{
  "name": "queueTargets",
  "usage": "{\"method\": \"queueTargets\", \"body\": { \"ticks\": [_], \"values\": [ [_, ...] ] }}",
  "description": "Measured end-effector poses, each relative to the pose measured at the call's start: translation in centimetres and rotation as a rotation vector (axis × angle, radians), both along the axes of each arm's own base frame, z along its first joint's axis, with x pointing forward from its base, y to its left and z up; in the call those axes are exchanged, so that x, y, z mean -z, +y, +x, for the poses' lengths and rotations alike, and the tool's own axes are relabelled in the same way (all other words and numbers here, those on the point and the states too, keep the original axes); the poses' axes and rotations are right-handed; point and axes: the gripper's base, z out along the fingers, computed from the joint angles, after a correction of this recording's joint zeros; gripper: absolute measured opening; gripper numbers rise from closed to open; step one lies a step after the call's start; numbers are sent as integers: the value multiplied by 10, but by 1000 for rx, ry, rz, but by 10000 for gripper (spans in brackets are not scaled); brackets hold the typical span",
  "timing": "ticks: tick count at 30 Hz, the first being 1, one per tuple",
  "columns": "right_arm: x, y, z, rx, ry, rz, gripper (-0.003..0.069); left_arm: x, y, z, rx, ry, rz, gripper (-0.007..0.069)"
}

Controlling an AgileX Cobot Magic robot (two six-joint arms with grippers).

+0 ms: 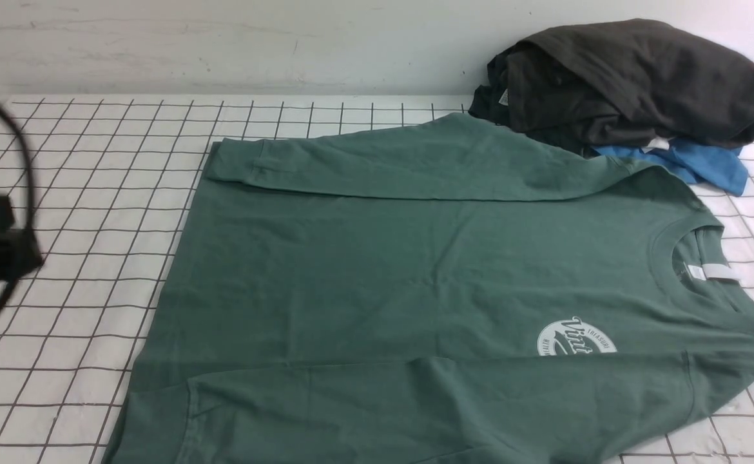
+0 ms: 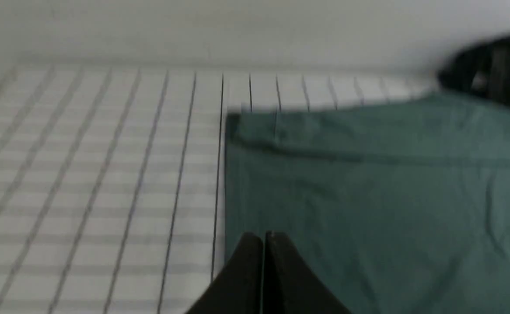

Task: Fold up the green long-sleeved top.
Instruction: Use the left arm to clamp the cuff closest to it

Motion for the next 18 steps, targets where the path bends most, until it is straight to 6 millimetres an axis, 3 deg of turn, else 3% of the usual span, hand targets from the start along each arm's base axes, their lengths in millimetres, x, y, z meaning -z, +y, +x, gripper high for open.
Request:
{"method": "queueTargets", "body": {
  "ticks": [1,5,6,9,11,13,18],
  "values": [
    [9,-1,16,-1,186,6,-13,19,-4,14,25,177,-9,-3],
    [25,4,38,-66,476,11,-13,46,-9,30,76,367,9,43],
    [31,10,50,-149,591,6,-13,60,-10,38,98,448,19,92],
    [35,23,66,-271,659,17,-10,73,-12,46,107,510,24,171],
    [40,41,86,-432,697,-29,-10,92,-13,58,109,591,21,291],
    [45,52,96,-517,718,-64,-10,108,-14,66,109,659,18,351],
    [62,69,113,-605,768,-117,-10,139,-15,80,111,764,32,358]
  ]
}}
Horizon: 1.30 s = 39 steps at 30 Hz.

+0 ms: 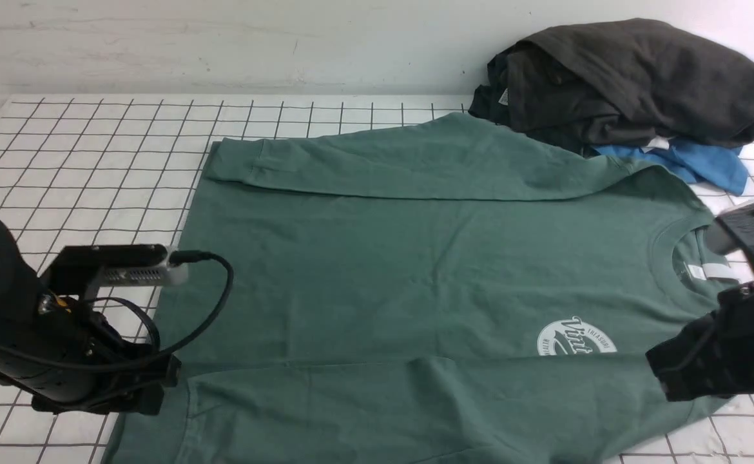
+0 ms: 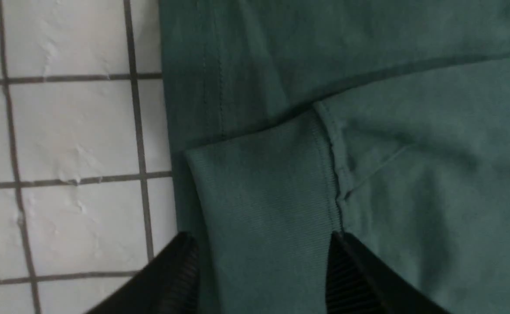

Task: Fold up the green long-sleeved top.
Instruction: Use the left arm to clamp the cuff closest to it

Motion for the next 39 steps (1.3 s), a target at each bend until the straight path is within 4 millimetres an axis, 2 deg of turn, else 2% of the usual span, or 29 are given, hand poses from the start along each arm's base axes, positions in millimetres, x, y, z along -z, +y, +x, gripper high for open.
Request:
{"method": "queueTargets", "body": {
  "ticks": [3,4,7,8,10,12,18,22,24,25,26,27,28,31,34,36,37,38,39],
  "values": [
    [12,8,8,-27,28,-14,-10,17,1,9,-4,14,17,281],
    [13,10,9,-34,31,-16,-10,22,1,13,-7,6,23,226],
    [13,10,11,-29,20,-10,-10,29,1,16,-9,12,30,161],
    [12,10,12,-30,8,-10,-10,34,2,18,-10,23,35,104],
    [11,10,13,-32,-5,-12,-10,36,1,20,-7,28,40,36],
    [11,10,13,-32,-9,-13,-10,35,0,21,9,25,48,10],
    [11,10,13,-32,-11,-11,-10,25,-11,25,48,44,39,4],
    [11,10,13,-32,-12,-11,-10,21,-10,25,67,60,53,54],
    [11,10,13,-32,-12,-11,-10,20,-9,25,81,58,72,139],
    [11,10,13,-32,-12,-11,-10,20,-9,25,82,58,74,147],
    [11,10,13,-32,-12,-11,-10,20,-8,25,84,58,77,213],
    [11,10,13,-32,-12,-11,-10,20,-8,25,84,58,77,221],
    [11,10,13,-30,-11,-8,-10,20,-8,25,85,57,79,293],
    [11,11,13,-29,-11,-6,-10,20,-8,25,85,57,79,326],
    [10,11,13,-22,-8,9,-10,22,-8,25,85,61,79,271],
    [10,12,13,-17,-7,18,-10,24,-9,26,89,70,80,165],
    [10,12,13,-17,-7,18,-10,25,-9,26,89,72,80,165],
    [10,12,13,-16,-7,18,-10,26,-11,26,95,74,82,71],
    [10,12,13,-16,-7,18,-10,25,-11,27,95,73,80,43]
  ]
}}
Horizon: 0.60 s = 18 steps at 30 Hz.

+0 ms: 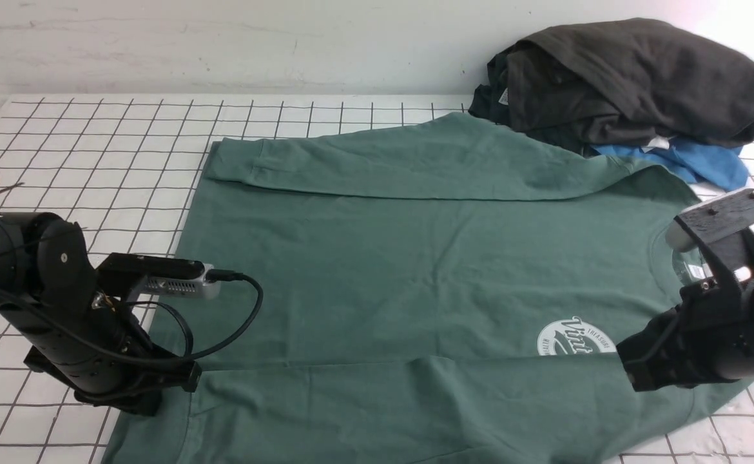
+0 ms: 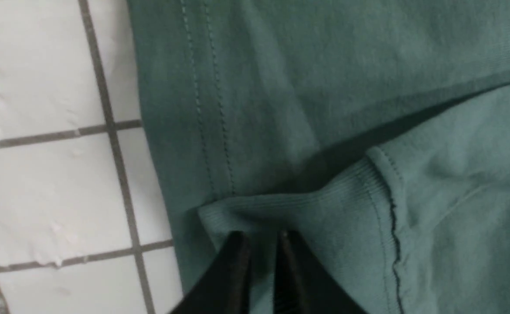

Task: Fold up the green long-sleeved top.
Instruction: Use the left arm to clamp the cuff closest to it

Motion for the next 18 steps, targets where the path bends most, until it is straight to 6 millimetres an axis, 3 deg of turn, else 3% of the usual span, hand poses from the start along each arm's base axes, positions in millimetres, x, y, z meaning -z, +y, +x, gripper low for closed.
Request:
{"method": "queueTargets", "body": {
  "ticks": [4,7,9,11,14,18],
  "values": [
    [0,0,0,1,-1,2,-10,-12,-4,5,9,-21,-12,-3],
    [0,0,0,1,-1,2,-10,-37,-11,11,32,-81,-25,-8],
    [0,0,0,1,-1,2,-10,-64,-17,15,55,-143,-39,-8],
    [0,0,0,1,-1,2,-10,-76,-19,14,65,-152,-43,-8],
    [0,0,0,1,0,1,-10,-69,-17,6,78,-73,-23,8],
    [0,0,0,-1,5,2,-10,-35,-11,-3,72,44,4,113]
  ]
}}
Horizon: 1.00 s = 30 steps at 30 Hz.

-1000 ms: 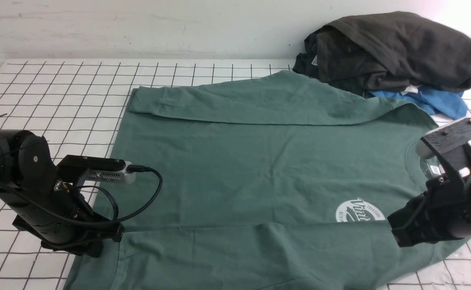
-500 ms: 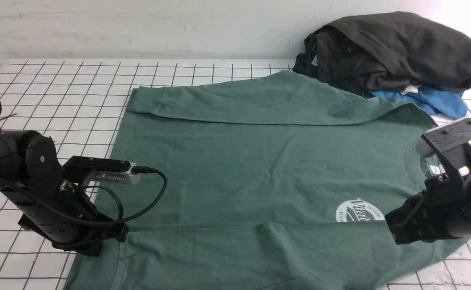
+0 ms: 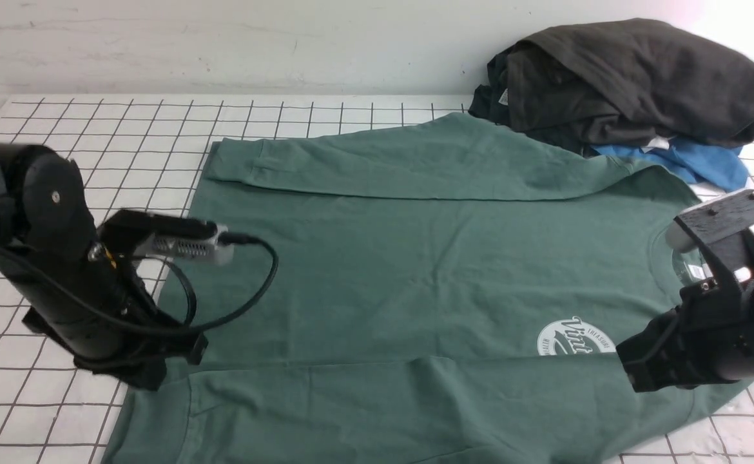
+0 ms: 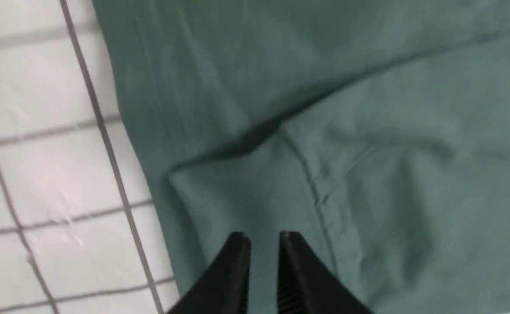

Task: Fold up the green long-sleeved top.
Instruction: Use the left arm to clamp the cuff closest to it

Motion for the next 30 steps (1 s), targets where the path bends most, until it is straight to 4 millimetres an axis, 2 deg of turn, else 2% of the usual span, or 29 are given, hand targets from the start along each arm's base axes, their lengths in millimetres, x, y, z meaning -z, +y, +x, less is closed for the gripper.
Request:
{"method": "queueTargets", "body": {
  "ticks": [3,4,5,8,11,18,30],
  "values": [
    [0,0,0,0,1,0,-10,23,2,-1,-18,46,9,258],
    [0,0,0,0,1,0,-10,22,2,-1,-18,44,8,267],
    [0,0,0,0,1,0,-10,27,1,1,-23,51,7,316],
    [0,0,0,0,1,0,-10,36,1,3,-26,67,10,360],
    [0,0,0,0,1,0,-10,42,1,4,-35,87,13,357],
    [0,0,0,0,1,0,-10,42,1,5,-65,81,10,342],
    [0,0,0,0,0,1,-10,41,16,9,-134,78,-59,344]
  ]
}}
